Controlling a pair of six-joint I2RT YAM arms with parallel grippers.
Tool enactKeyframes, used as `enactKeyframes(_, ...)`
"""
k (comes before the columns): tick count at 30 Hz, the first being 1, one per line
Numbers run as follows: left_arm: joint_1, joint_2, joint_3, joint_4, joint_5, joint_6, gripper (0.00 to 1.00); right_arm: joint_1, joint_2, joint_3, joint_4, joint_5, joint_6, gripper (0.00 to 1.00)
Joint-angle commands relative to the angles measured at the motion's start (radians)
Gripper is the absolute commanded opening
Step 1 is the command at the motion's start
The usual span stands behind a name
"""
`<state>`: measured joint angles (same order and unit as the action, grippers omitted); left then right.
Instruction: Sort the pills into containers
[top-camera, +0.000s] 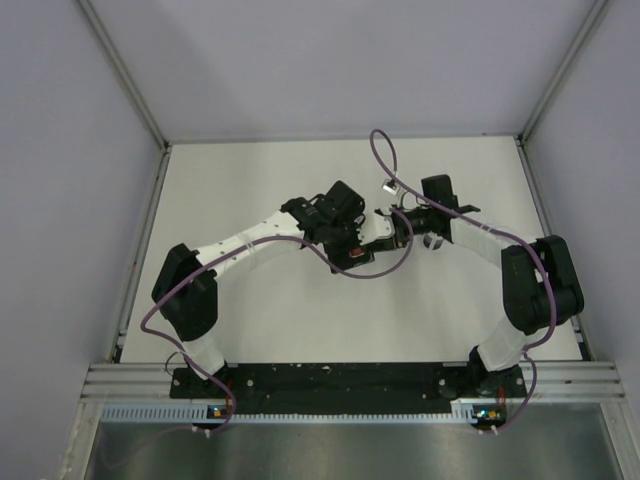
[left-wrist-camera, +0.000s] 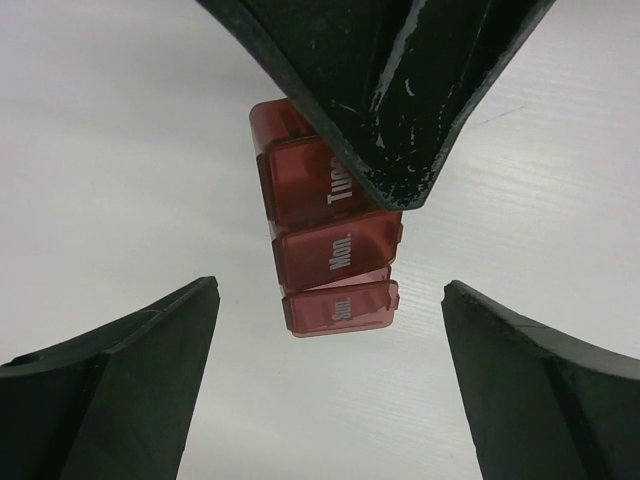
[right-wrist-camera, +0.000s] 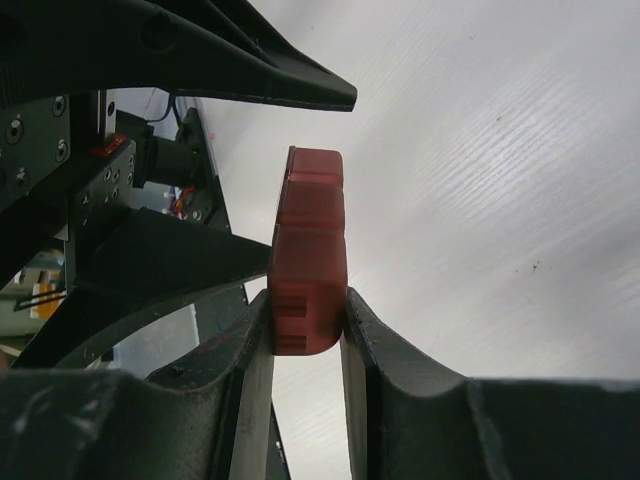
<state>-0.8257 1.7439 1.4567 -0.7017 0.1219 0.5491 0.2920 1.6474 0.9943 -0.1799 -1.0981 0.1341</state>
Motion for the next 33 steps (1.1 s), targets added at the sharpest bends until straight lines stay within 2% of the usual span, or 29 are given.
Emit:
enactKeyframes(1,-0.003,-0.024,0.002,0.019,0.027,0.003,0.99,-0.011,-0.017,0.001,0.014,-0.029,-0.014,0.0)
enactKeyframes(8,0.022,-0.073,-0.007,-0.013,0.09,-0.003,0.99,-0.034,-0.034,0.0,0.0,-0.048,-0.045,0.0)
enactKeyframes(15,0.118,-0.101,0.031,-0.073,0.338,-0.028,0.99,-0.036,-0.084,0.01,-0.067,-0.065,-0.129,0.0)
enactKeyframes(25,0.218,-0.024,0.119,-0.14,0.625,-0.057,0.99,-0.036,-0.133,0.004,-0.072,-0.132,-0.182,0.0)
enactKeyframes(30,0.22,0.037,0.154,-0.154,0.7,-0.07,0.99,-0.036,-0.146,0.001,-0.063,-0.152,-0.18,0.0)
enactKeyframes(33,0.22,0.071,0.168,-0.168,0.723,-0.075,0.93,-0.036,-0.153,-0.002,-0.046,-0.16,-0.168,0.0)
